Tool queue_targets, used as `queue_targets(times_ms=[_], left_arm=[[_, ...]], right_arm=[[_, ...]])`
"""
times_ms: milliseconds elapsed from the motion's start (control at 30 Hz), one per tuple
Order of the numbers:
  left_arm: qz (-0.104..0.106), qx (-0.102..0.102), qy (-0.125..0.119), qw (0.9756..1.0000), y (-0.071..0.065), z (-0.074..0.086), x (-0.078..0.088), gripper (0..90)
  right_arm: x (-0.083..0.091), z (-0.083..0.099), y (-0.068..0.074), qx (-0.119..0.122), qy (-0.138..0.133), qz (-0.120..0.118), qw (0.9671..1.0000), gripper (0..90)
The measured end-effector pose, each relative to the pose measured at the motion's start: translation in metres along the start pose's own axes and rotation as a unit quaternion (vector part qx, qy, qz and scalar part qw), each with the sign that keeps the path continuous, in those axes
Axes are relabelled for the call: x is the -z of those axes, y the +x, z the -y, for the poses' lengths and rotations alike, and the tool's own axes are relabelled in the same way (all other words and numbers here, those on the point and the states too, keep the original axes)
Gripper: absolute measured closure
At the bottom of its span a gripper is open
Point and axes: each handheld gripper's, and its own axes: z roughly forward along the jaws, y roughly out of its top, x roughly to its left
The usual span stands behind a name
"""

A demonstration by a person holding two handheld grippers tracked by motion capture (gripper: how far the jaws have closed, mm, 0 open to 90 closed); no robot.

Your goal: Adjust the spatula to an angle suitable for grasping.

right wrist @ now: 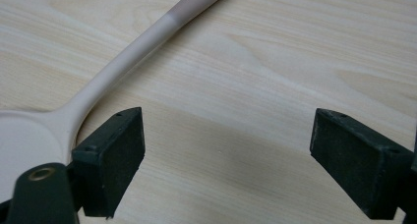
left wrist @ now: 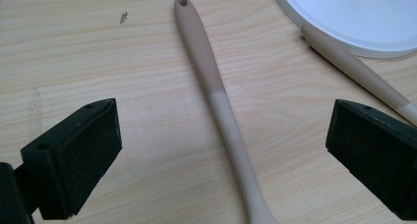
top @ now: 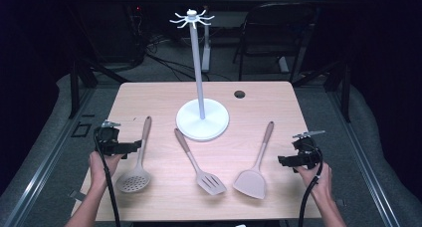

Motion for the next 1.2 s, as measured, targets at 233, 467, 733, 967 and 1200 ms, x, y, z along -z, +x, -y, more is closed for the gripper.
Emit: queue_targets(times_ms=[233,467,733,967,1200], left_arm=[[0.008,-0.004,0.006,0.9999,-0.002,0.0,-0.004,0.0],[0.009,-0.004,0.013,0.9999,0.0,0.001,-0.009,0.0],[0.014,-0.008,0.013,0.9998,0.001,0.001,-0.01,0.0],[0.005,-0.012,0.013,0.9998,-0.001,0.0,-0.011,0.0],[0.006,-0.011,0.018,0.9998,-0.001,0.0,-0.01,0.0]], right_arm=[[-0.002,-0.003,0.009,0.013,0.005,-0.015,0.9998,14.6],[-0.004,-0.006,0.013,0.01,0.003,-0.022,0.9997,15.3],[-0.008,-0.009,0.017,0.009,0.009,-0.034,0.9993,18.0],[-0.01,-0.014,0.028,0.028,0.024,-0.028,0.9989,21.2],[-0.009,-0.018,0.039,0.039,0.01,-0.023,0.9989,27.8]])
